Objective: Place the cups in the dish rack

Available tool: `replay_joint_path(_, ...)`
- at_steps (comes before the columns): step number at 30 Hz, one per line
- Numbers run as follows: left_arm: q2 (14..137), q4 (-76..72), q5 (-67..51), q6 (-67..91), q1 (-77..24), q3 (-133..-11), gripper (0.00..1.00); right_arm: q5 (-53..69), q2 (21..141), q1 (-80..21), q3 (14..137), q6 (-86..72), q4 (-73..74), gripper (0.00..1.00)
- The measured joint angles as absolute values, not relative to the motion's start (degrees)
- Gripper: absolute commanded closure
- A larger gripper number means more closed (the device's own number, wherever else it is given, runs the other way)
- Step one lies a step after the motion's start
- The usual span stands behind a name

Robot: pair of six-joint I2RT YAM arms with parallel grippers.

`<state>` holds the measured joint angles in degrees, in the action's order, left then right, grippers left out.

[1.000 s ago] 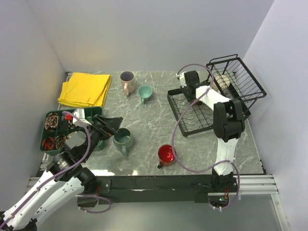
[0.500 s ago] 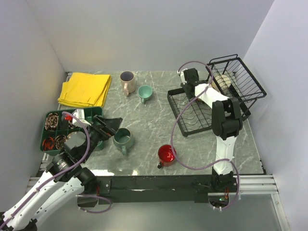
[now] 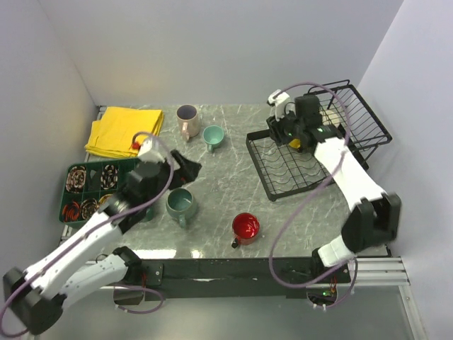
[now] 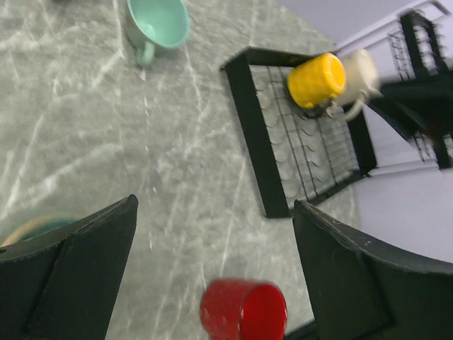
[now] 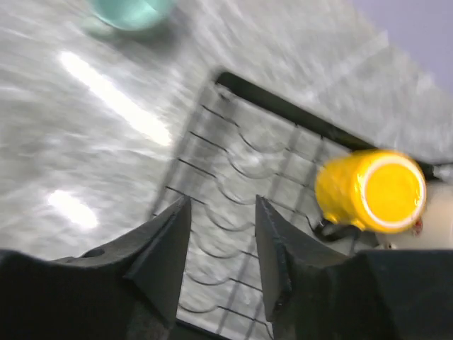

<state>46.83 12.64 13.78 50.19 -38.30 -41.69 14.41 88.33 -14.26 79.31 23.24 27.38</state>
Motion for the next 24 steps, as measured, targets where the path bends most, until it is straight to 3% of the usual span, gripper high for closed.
replay_joint_path(5, 60.51, 10.66, 6.50, 47.57, -28.38, -50.04, 0.02, 24.29, 76.14, -13.85, 72.03, 22.98, 25.65, 0.42)
replay_joint_path(11, 78.56, 14.48, 1.13, 40.75, -18.76, -66.32, 0.02, 38.06, 67.61, -8.58, 60.49, 21.52, 22.31, 0.41)
replay_joint_path(24, 113.34, 29.80, -1.13, 37.21, -11.53, -103.68, 0.18, 54.87, 65.36, -3.33, 53.56, 20.64, 20.16, 0.41)
